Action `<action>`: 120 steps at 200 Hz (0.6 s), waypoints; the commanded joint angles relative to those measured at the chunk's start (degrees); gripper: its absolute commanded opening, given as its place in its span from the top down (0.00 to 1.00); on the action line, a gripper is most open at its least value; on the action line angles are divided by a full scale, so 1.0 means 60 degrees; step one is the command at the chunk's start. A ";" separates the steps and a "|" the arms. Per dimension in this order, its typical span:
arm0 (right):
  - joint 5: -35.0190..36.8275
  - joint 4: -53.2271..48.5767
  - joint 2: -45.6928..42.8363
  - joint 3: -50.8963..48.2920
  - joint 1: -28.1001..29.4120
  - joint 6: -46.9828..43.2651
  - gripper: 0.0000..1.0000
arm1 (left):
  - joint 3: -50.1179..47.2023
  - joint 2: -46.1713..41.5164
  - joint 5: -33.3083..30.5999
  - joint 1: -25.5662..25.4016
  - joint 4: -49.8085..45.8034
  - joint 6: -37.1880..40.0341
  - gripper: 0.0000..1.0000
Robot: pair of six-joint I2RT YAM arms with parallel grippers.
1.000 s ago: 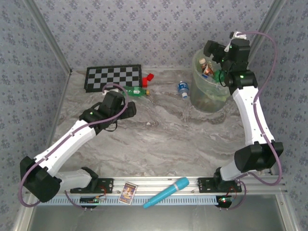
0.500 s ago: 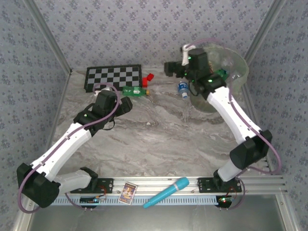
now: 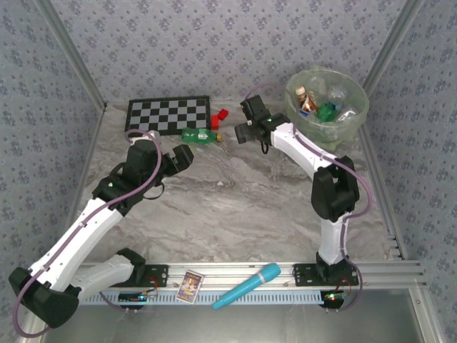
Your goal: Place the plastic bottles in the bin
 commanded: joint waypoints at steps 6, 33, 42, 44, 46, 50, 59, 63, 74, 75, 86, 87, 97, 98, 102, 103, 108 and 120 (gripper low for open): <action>0.0515 -0.0606 0.0545 0.0372 -0.0242 0.0502 0.22 | -0.0175 -0.0394 -0.0074 -0.0189 -0.0330 -0.0152 0.00; 0.0665 -0.0516 0.0873 0.0289 -0.0488 0.0677 0.27 | -0.0316 -0.0803 -0.0198 -0.0210 -0.0555 -0.0146 0.00; 0.0749 -0.0477 0.0962 0.0256 -0.0567 0.0717 0.28 | -0.0375 -0.0922 -0.0261 -0.0219 -0.0590 -0.0132 0.00; 0.0762 -0.0456 0.0978 0.0249 -0.0591 0.0727 0.28 | -0.0381 -0.0943 -0.0267 -0.0213 -0.0589 -0.0124 0.00; 0.0766 -0.0432 0.0997 0.0233 -0.0608 0.0719 0.28 | -0.0394 -0.0970 -0.0276 -0.0212 -0.0596 -0.0118 0.00; 0.0778 -0.0389 0.1037 0.0218 -0.0645 0.0719 0.29 | -0.0419 -0.1005 -0.0298 -0.0208 -0.0580 -0.0103 0.00; 0.0781 -0.0328 0.1150 0.0230 -0.0726 0.0681 0.29 | -0.0463 -0.1086 -0.0313 -0.0213 -0.0564 -0.0076 0.00; 0.0781 -0.0297 0.1187 0.0232 -0.0762 0.0673 0.29 | -0.0470 -0.1108 -0.0327 -0.0220 -0.0562 -0.0038 0.00; 0.0770 -0.0239 0.1281 0.0228 -0.0857 0.0637 0.30 | -0.0472 -0.1125 -0.0342 -0.0220 -0.0590 0.0028 0.00; 0.0754 -0.0236 0.1288 0.0223 -0.0867 0.0640 0.30 | -0.0472 -0.1125 -0.0342 -0.0221 -0.0604 0.0037 0.00; 0.0627 -0.0201 0.1385 0.0238 -0.1017 0.0675 0.32 | -0.0435 -0.1125 -0.0405 -0.0211 -0.0731 0.0093 0.00; 0.0616 -0.0203 0.1399 0.0242 -0.1028 0.0681 0.32 | -0.0431 -0.1125 -0.0410 -0.0216 -0.0741 0.0098 0.00; 0.0548 -0.0338 0.1500 0.0351 -0.1149 0.0719 0.34 | -0.0413 -0.1131 -0.0453 -0.0216 -0.0860 0.0156 0.00; 0.0548 -0.0345 0.1508 0.0358 -0.1159 0.0718 0.34 | -0.0413 -0.1135 -0.0464 -0.0219 -0.0878 0.0167 0.00; 0.0547 -0.0364 0.1540 0.0384 -0.1195 0.0732 0.34 | -0.0399 -0.1152 -0.0467 -0.0211 -0.0925 0.0191 0.00; 0.0547 -0.0365 0.1543 0.0381 -0.1190 0.0739 0.34 | -0.0398 -0.1153 -0.0471 -0.0209 -0.0932 0.0191 0.00; 0.0547 -0.0341 0.1567 0.0377 -0.1235 0.0721 0.34 | -0.0396 -0.1180 -0.0479 -0.0209 -0.0970 0.0209 0.00; 0.0533 -0.0201 0.1628 0.0337 -0.1307 0.0652 0.35 | -0.0467 -0.1265 -0.0515 -0.0211 -0.0981 0.0217 0.00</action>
